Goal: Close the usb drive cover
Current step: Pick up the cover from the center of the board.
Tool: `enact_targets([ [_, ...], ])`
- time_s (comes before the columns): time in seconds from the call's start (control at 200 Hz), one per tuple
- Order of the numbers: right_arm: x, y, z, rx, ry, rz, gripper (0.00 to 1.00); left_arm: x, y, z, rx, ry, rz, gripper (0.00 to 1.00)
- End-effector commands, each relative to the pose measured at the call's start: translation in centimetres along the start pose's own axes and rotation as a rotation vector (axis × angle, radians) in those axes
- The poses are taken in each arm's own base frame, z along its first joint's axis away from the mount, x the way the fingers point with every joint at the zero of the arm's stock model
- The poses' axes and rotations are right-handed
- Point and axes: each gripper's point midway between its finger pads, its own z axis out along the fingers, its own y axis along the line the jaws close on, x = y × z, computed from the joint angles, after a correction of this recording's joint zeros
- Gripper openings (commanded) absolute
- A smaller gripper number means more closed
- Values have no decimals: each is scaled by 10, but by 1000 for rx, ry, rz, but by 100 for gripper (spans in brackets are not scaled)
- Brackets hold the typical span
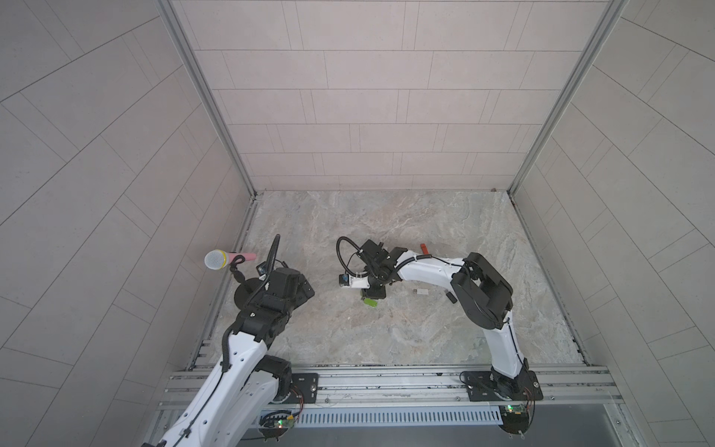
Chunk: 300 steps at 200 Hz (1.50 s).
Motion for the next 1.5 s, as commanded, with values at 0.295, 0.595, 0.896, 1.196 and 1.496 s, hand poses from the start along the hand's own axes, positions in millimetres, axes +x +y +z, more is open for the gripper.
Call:
enact_targets([
  [0.295,71,64,-32,-55,155,24,19,10,-24,3,140,48,6,100],
  [0.595,112,65,-43,28,275,53,21,16,-31,6,182,77,-1,100],
  [0.896,115,69,-35,-7,292,78,26,18,-34,7,198,80,9,100],
  [1.196,115,71,-32,-18,289,99,21,22,-46,7,261,102,35,100],
  [1.496,72,53,-78,88,11,128,19,46,-92,4,505,255,81,96],
])
